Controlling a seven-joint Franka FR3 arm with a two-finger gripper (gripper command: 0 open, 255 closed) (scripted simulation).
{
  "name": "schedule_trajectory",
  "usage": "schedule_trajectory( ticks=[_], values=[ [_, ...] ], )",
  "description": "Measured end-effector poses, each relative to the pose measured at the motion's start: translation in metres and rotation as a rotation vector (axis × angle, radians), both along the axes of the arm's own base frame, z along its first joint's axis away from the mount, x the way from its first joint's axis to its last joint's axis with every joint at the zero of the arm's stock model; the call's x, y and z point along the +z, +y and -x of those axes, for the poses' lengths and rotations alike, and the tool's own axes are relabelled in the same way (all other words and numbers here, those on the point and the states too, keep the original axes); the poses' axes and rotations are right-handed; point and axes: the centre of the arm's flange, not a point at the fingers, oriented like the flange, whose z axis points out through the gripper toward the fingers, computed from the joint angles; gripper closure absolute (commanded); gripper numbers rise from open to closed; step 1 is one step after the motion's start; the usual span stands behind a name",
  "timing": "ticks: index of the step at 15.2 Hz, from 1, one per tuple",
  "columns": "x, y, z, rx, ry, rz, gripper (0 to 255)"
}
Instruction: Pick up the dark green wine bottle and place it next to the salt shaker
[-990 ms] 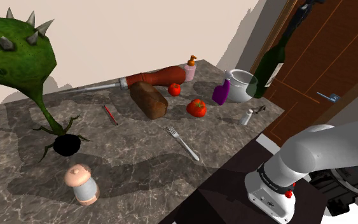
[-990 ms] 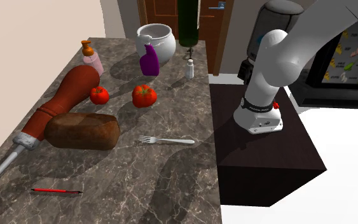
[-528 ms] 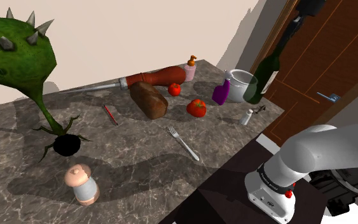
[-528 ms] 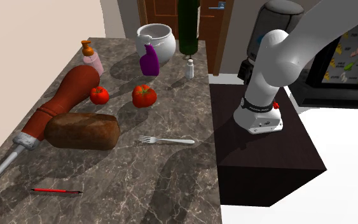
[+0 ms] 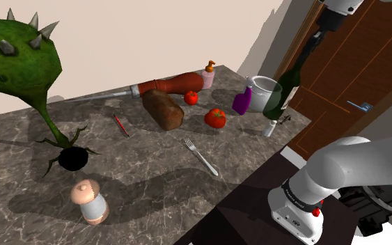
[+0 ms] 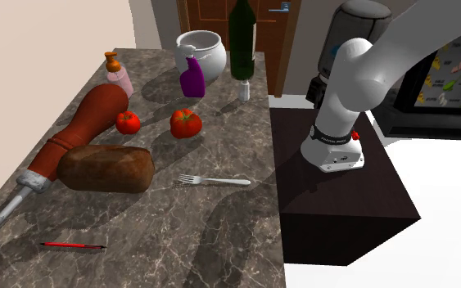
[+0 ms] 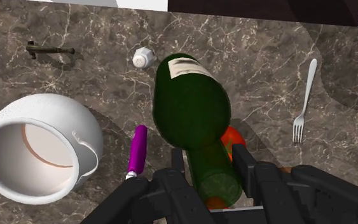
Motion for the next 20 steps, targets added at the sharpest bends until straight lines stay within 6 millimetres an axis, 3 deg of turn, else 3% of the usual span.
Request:
schedule_trajectory(
  ticks=[20],
  values=[
    [-0.105,0.001,0.0,0.0,0.0,0.0,255]
  ],
)
